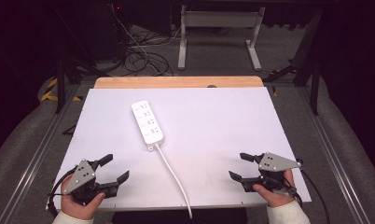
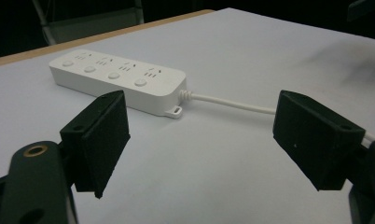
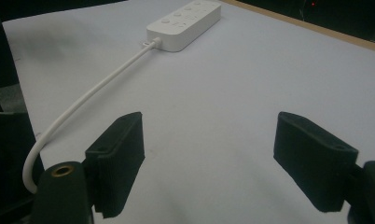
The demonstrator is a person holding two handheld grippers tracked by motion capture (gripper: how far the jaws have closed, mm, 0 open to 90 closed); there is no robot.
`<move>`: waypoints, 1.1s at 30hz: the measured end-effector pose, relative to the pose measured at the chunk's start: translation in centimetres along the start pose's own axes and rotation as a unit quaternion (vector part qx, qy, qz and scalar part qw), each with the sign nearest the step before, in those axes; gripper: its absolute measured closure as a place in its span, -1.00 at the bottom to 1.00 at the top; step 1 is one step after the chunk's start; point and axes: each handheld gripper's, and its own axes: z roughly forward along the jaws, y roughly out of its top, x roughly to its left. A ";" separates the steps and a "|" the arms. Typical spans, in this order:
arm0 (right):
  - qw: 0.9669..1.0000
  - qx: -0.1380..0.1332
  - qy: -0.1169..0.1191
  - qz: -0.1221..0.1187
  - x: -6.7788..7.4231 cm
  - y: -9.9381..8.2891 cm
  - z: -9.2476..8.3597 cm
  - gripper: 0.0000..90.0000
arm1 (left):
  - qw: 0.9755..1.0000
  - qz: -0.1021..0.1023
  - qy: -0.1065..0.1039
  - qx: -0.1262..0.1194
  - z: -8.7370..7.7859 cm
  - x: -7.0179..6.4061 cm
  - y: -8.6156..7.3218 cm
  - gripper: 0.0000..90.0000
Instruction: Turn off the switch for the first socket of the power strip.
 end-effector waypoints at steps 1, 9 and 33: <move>1.000 0.001 0.001 0.000 0.0 0.0 0.0 -0.43 | 1.000 0.006 0.002 0.003 0.0 0.1 0.1 -0.57; 1.000 0.002 0.004 0.000 0.1 0.0 0.0 -0.43 | 1.000 0.015 0.006 0.008 -0.1 0.0 0.3 -0.52; 1.000 0.008 0.003 0.005 0.0 0.0 0.2 -0.42 | 0.999 0.003 -0.032 0.034 0.6 0.7 3.2 -0.17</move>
